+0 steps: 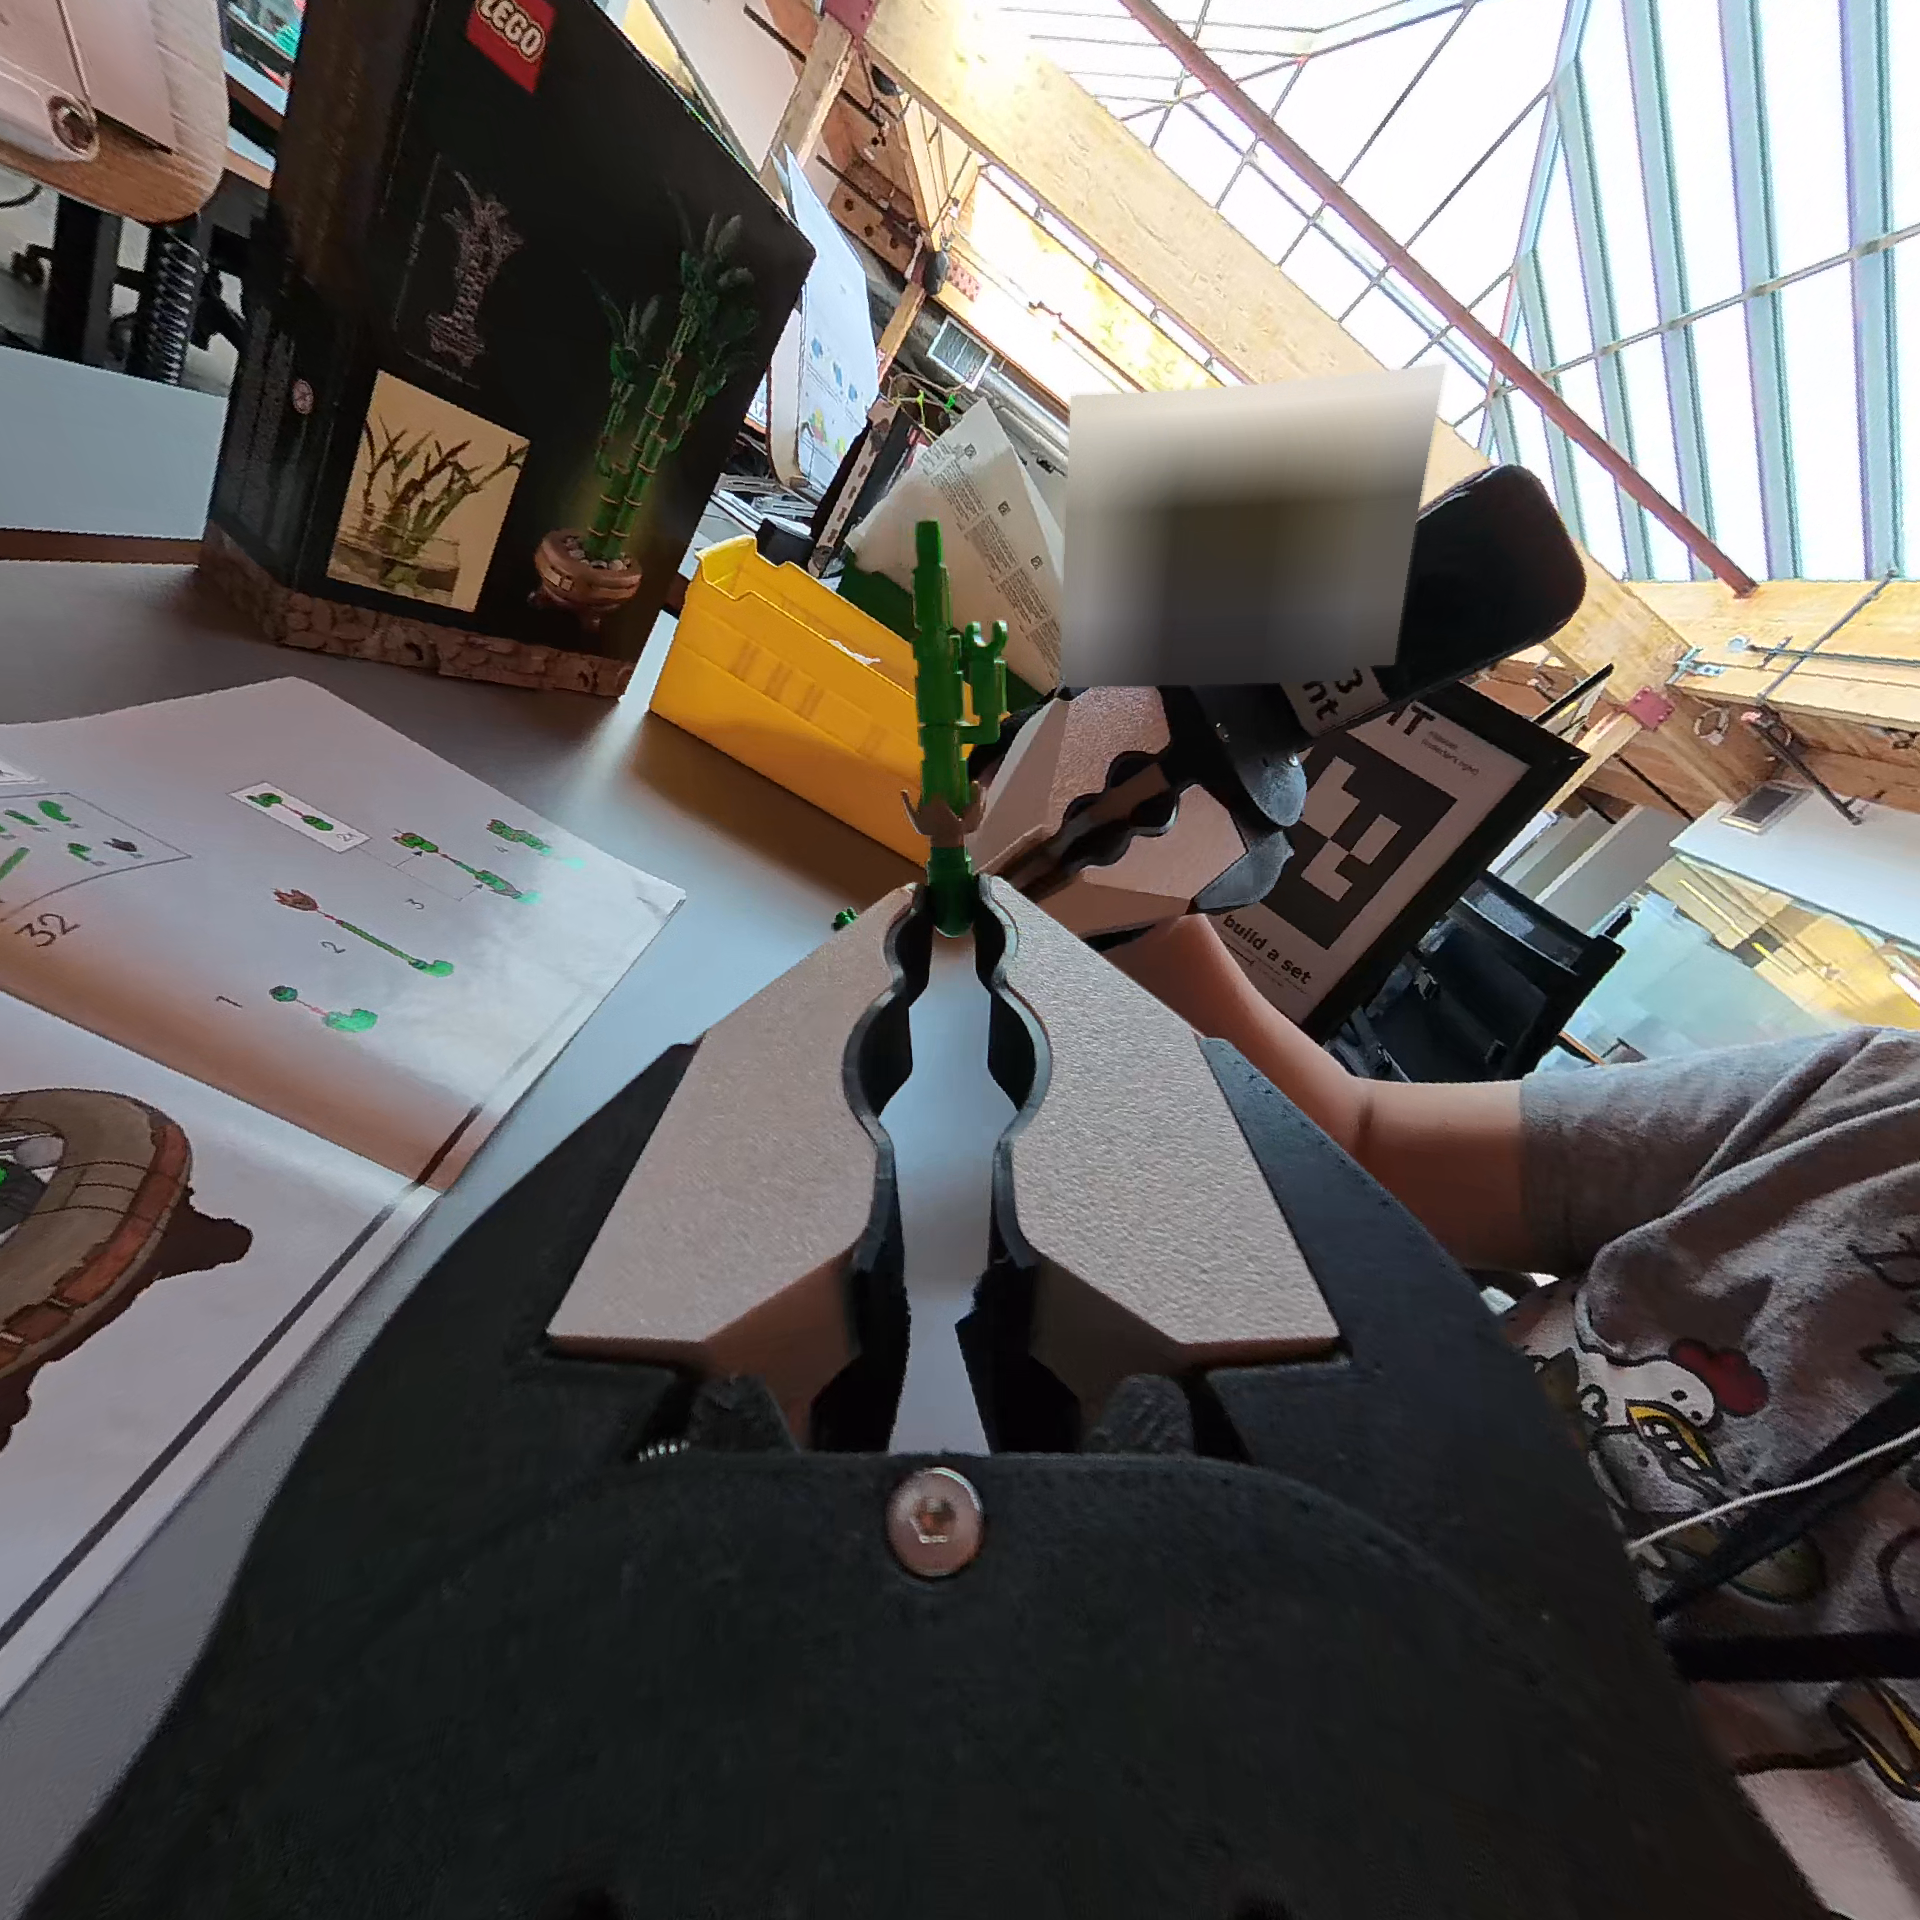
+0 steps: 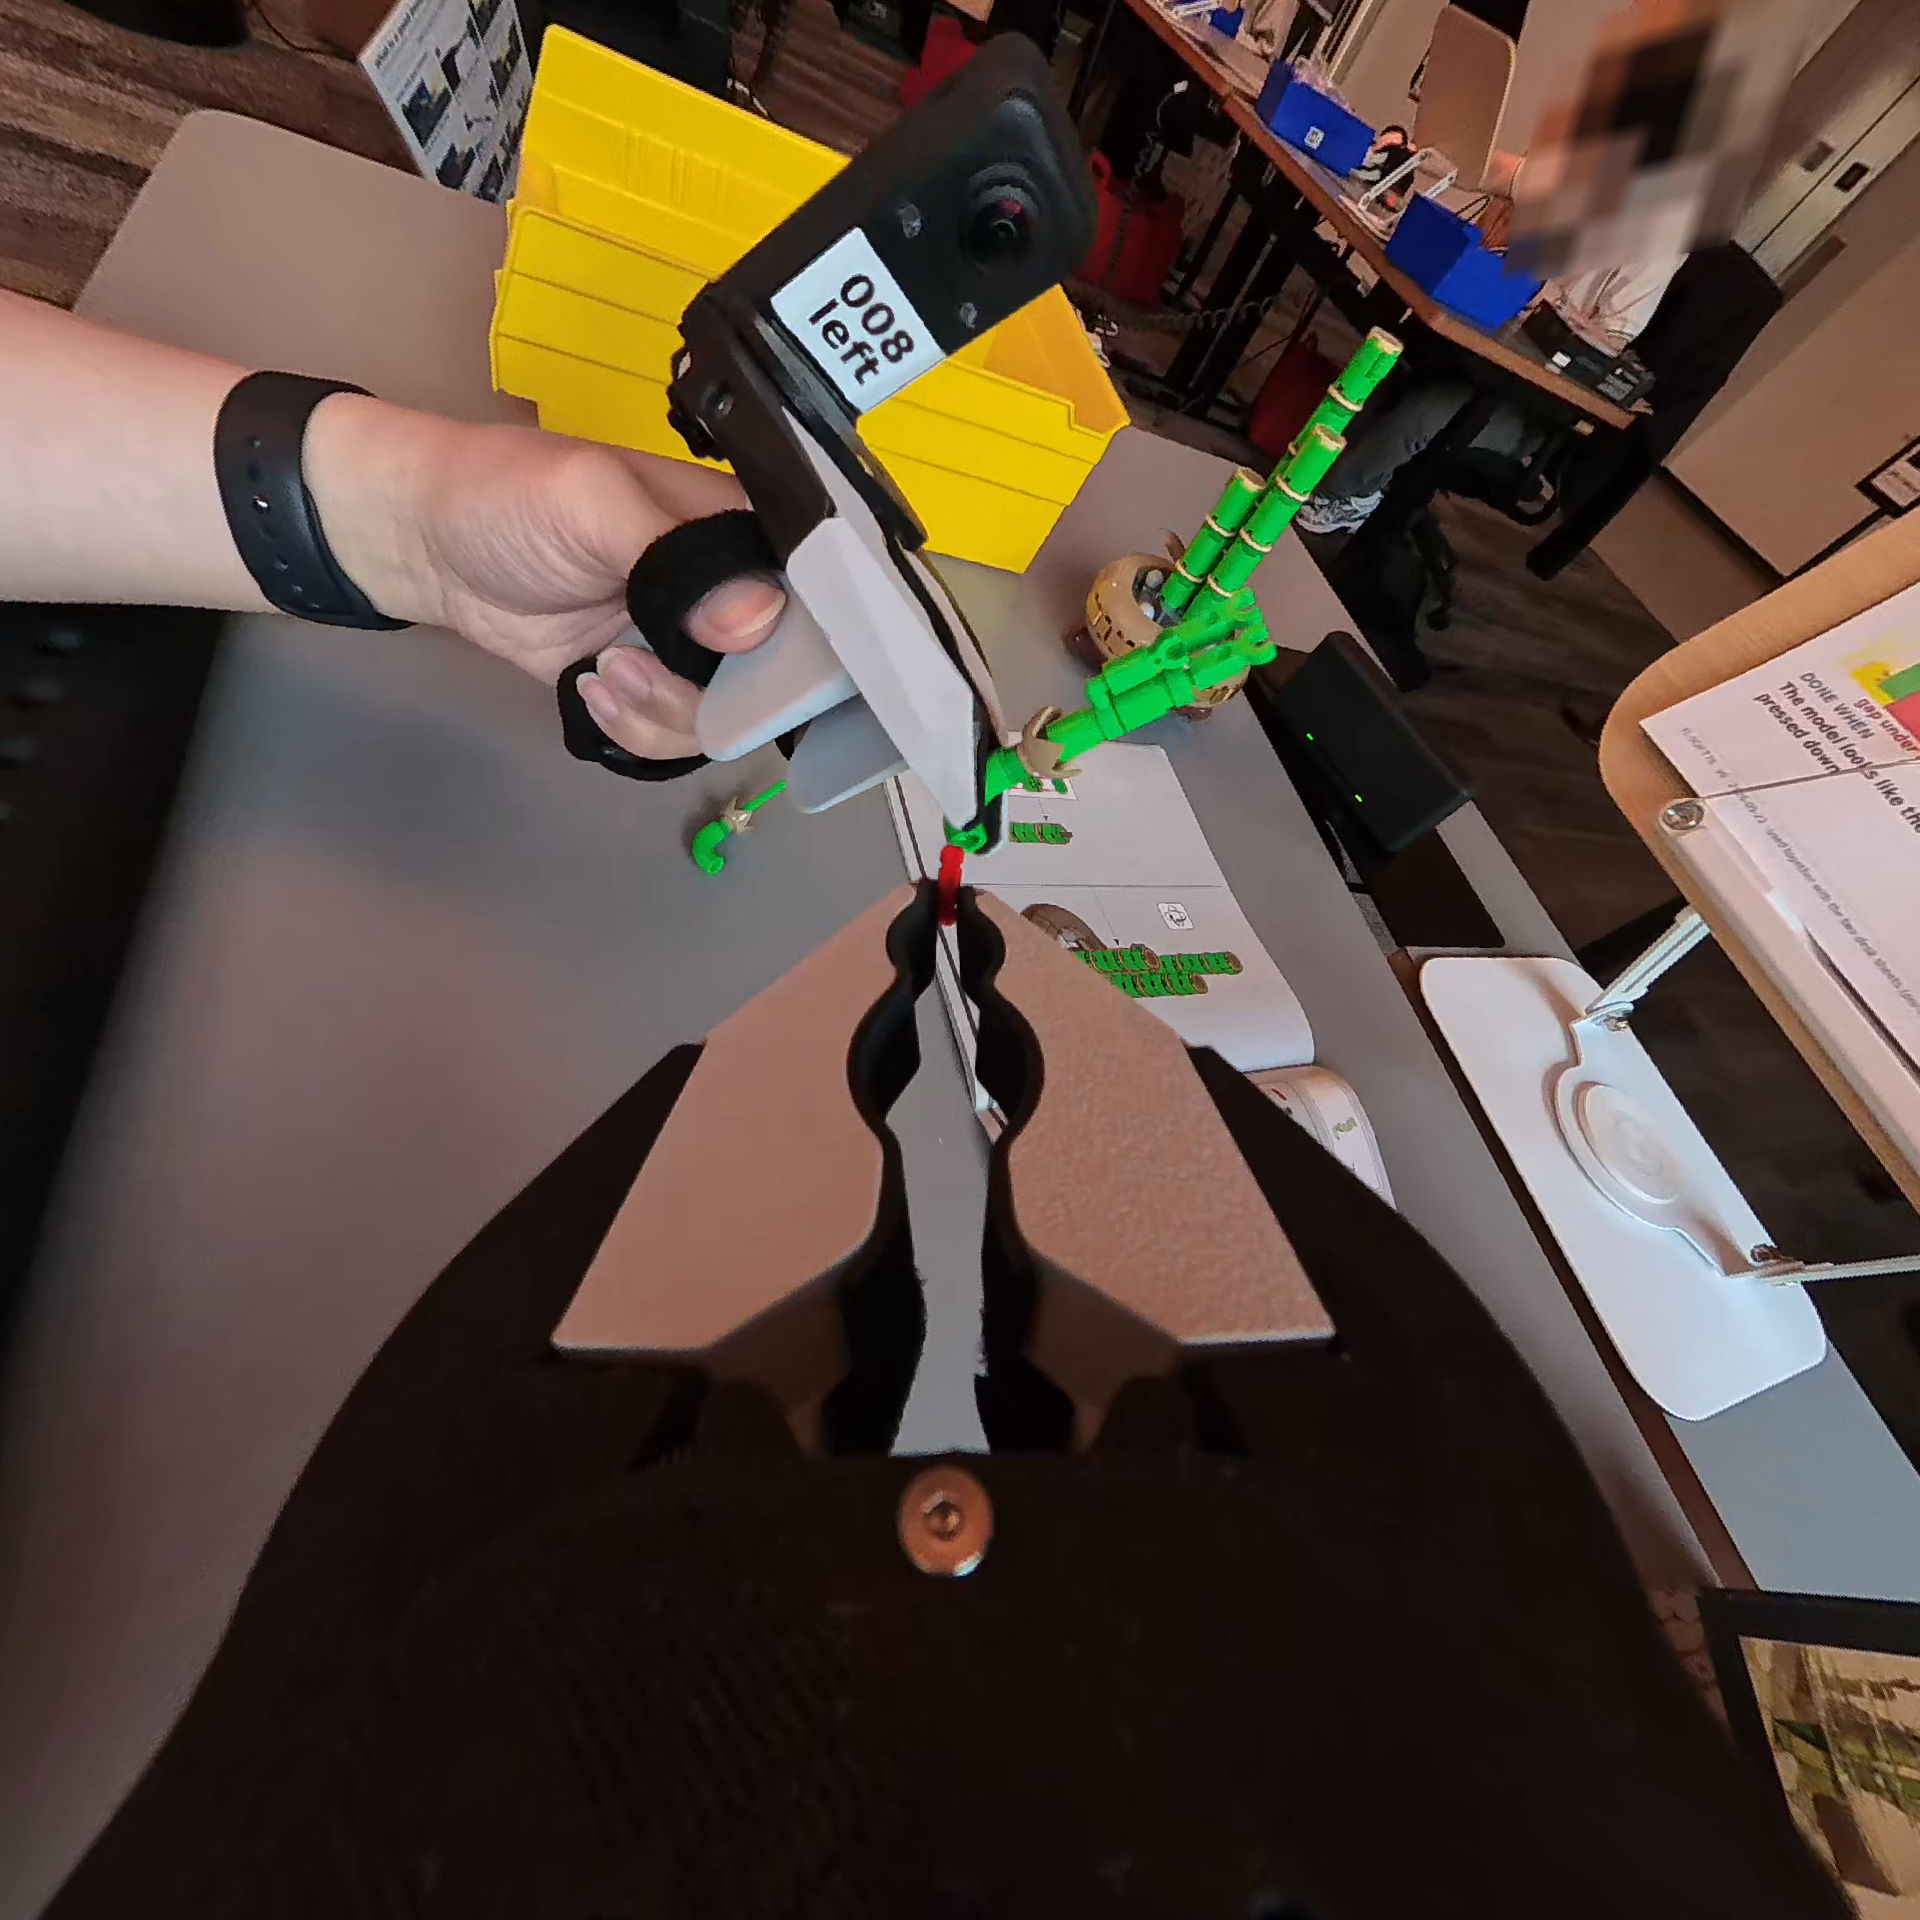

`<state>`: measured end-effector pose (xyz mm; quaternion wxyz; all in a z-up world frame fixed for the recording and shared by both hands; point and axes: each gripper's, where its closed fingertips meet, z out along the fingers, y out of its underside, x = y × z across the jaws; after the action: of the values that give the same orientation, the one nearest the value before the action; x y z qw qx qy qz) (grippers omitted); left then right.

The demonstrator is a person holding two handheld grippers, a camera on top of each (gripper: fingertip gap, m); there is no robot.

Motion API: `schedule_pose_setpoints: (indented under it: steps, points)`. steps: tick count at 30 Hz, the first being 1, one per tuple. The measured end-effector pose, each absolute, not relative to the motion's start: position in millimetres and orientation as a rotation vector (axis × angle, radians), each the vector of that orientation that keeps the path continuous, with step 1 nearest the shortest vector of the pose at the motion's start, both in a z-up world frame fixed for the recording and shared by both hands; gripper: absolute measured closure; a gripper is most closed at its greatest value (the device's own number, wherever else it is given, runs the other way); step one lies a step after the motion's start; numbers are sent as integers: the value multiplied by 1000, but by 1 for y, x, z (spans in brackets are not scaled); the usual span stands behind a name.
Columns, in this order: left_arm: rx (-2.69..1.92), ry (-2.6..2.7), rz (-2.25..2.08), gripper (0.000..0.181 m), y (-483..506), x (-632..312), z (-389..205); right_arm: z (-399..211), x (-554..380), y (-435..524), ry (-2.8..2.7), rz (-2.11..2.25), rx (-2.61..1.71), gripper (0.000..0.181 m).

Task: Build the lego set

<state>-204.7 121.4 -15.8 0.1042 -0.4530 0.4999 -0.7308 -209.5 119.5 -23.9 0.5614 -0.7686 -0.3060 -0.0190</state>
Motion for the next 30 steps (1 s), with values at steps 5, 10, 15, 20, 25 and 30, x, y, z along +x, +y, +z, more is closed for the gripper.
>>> schedule_pose_setpoints:
  steps: [5, 10, 15, 20, 25, 30]
  points:
    - [-1352, 1467, -2186, 176, 121, -204, -16, -26, -210, 120, -729, -58, -1814, 180]
    - [-1371, 1481, -2203, 175, 120, -205, -18, -25, -209, 120, -730, -79, -1810, 180]
    - [-1396, 1507, -2206, 176, 117, -204, -21, -29, -209, 120, -748, -92, -1826, 180]
    - [-1446, 1536, -2176, 175, 117, -203, -29, -35, -209, 120, -808, -174, -1843, 180]
    - [-1510, 1605, -2065, 175, 117, -203, -40, -45, -210, 121, -900, -298, -1859, 180]
    - [-1535, 1604, -2071, 175, 119, -204, -42, -46, -211, 122, -929, -334, -1846, 180]
